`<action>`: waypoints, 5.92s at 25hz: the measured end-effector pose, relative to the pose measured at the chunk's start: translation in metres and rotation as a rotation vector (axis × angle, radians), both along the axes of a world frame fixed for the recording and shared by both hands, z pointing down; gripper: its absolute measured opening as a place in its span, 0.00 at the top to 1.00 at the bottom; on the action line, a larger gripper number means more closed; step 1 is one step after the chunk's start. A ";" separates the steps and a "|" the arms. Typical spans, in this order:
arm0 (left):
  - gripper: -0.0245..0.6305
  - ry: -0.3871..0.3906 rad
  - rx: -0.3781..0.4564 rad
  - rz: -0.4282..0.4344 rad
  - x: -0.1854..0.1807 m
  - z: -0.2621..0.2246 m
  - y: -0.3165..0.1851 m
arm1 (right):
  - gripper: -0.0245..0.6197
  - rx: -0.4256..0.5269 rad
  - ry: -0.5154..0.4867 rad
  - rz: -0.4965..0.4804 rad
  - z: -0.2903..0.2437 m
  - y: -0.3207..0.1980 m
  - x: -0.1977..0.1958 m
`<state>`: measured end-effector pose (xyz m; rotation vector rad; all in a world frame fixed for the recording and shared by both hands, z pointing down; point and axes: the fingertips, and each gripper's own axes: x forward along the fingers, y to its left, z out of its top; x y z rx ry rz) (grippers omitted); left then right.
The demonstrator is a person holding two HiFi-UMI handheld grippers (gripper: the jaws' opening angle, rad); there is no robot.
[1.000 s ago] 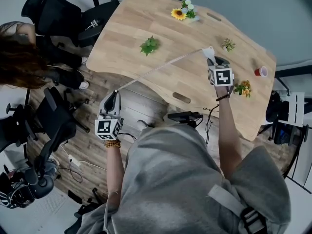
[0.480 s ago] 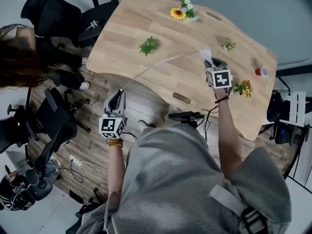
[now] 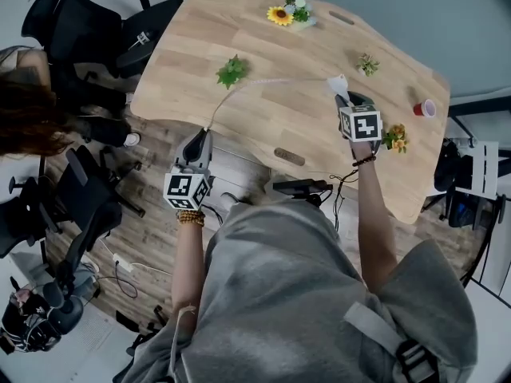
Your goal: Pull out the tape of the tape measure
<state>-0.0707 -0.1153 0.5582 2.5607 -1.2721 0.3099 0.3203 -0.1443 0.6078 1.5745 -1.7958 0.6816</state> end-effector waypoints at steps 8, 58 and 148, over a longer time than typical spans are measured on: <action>0.91 0.006 -0.017 0.035 0.058 0.014 -0.028 | 0.76 -0.009 -0.010 0.027 0.014 0.009 0.027; 0.90 -0.170 -0.431 -0.015 0.143 0.223 -0.041 | 0.75 -0.235 -0.119 0.310 0.197 0.061 0.103; 0.95 0.057 0.431 0.216 0.217 -0.153 0.004 | 0.94 0.666 0.059 0.152 -0.199 0.080 -0.074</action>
